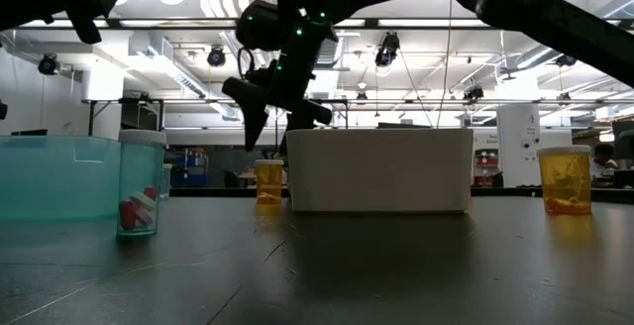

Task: Pick and place medicine bottles into bin by pill shape (circle, oval)
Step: Put the orange capsule bottle into the blue bin

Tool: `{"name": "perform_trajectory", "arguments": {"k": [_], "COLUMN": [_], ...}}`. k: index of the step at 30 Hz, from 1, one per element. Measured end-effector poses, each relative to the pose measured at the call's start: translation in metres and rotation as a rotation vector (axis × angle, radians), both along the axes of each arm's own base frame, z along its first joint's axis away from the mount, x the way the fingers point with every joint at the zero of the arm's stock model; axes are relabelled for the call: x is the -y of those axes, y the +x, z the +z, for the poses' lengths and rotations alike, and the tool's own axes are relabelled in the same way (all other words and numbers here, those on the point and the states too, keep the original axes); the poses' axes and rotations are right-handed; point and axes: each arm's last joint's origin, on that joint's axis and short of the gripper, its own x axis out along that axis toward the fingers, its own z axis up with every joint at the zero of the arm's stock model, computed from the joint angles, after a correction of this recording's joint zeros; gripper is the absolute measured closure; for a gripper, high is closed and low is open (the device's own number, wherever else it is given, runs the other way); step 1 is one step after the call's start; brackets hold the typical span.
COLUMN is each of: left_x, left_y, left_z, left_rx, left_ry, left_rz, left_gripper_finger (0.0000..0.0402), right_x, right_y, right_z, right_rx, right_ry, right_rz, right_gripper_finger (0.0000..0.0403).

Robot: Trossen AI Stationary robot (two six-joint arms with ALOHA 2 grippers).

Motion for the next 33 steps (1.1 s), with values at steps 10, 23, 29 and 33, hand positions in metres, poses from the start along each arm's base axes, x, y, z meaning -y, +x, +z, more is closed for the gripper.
{"name": "perform_trajectory", "arguments": {"k": [10, 23, 29, 33], "left_x": [0.0, 0.0, 0.0, 0.0], "left_y": [0.0, 0.0, 0.0, 0.0], "left_z": [0.0, 0.0, 0.0, 0.0], "left_rx": [-0.001, -0.001, -0.001, -0.001], "left_ry": [0.0, 0.0, 0.0, 0.0], "left_rz": [0.0, 0.0, 0.001, 0.001], "left_gripper_finger": [0.0238, 0.0238, 0.0238, 0.0238], "right_x": [-0.002, -0.002, -0.002, -0.002], "right_y": [0.004, 0.004, 0.004, 0.004], "right_z": [-0.021, -0.028, -0.028, -0.027], "right_rx": [0.018, 0.016, 0.017, 0.017], "right_ry": [-0.014, -0.018, -0.018, -0.018], "right_rz": [-0.006, 0.002, 0.0, 0.001], "right_gripper_finger": [0.0081, 0.0159, 0.0205, 0.0197]}}
